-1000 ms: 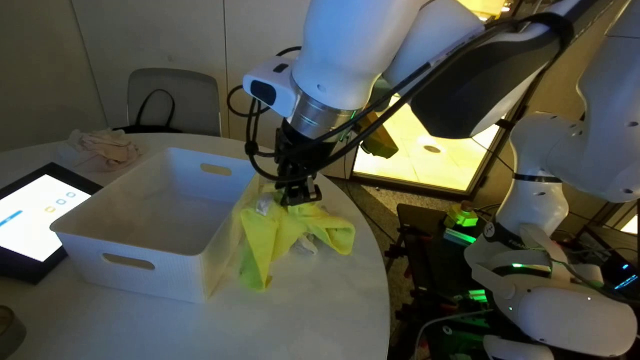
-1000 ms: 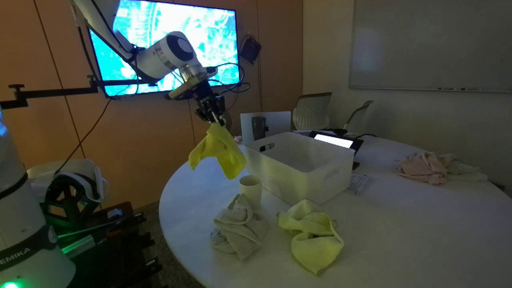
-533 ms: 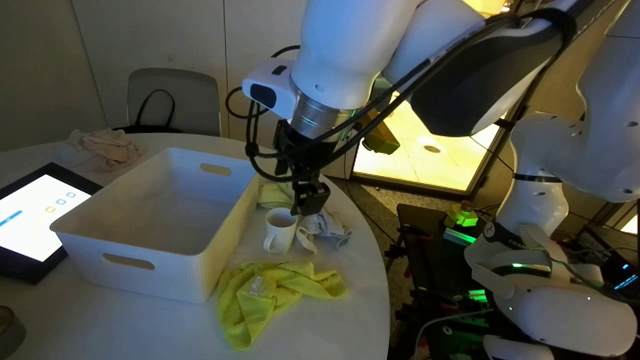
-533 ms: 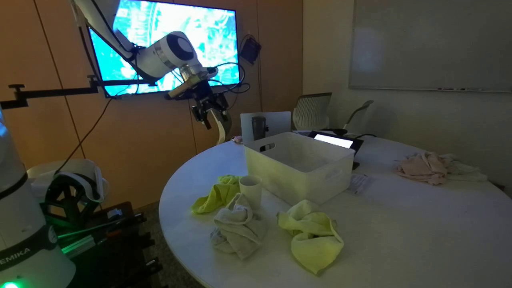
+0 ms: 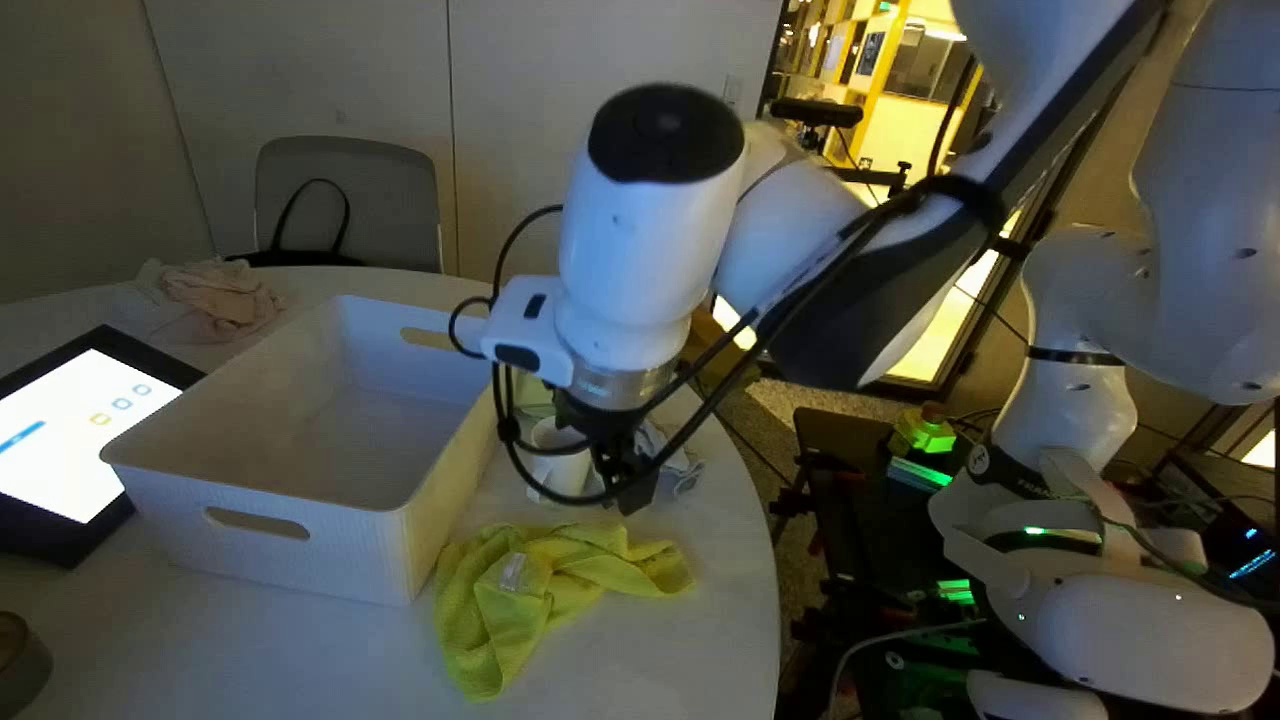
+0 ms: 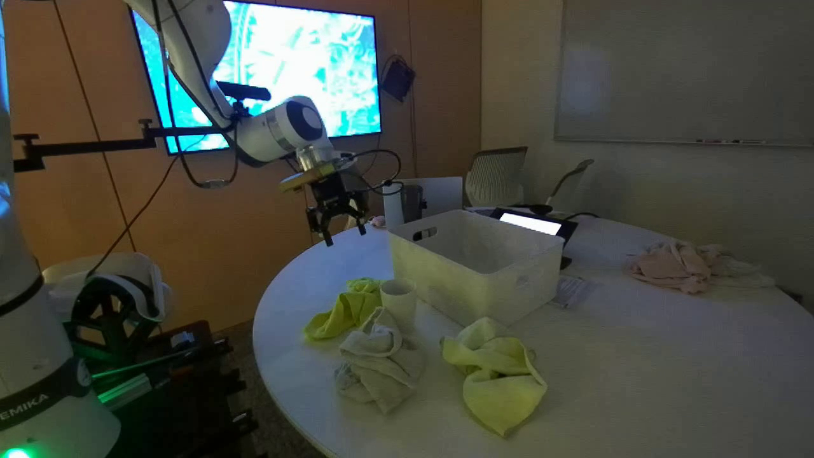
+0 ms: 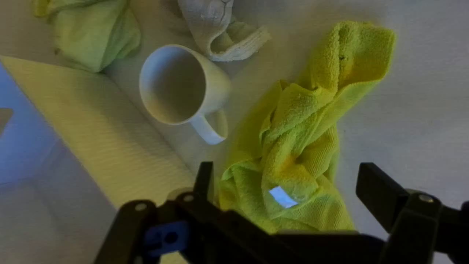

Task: Put the cloths in the box and put the markers in the cup

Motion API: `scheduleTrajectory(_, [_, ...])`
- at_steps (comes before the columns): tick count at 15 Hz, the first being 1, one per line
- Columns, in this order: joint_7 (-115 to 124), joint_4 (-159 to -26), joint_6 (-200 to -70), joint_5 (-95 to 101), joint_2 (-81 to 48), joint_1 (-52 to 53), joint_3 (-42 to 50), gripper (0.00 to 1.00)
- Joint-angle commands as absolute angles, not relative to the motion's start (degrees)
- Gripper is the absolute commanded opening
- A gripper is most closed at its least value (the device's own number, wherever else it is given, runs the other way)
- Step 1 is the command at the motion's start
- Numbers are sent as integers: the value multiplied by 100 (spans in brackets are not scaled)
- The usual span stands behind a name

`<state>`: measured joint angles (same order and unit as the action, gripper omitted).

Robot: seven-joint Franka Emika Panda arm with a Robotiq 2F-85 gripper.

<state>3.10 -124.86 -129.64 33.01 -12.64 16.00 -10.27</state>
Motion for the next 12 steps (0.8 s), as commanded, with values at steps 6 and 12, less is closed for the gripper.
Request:
scheduleTrajectory(6, [106,-12105,-13630,3816,-2827,1653,-815,100])
scheduleTrajectory(12, [67,-12359,-13902,3733,-3000,1534,-679,100])
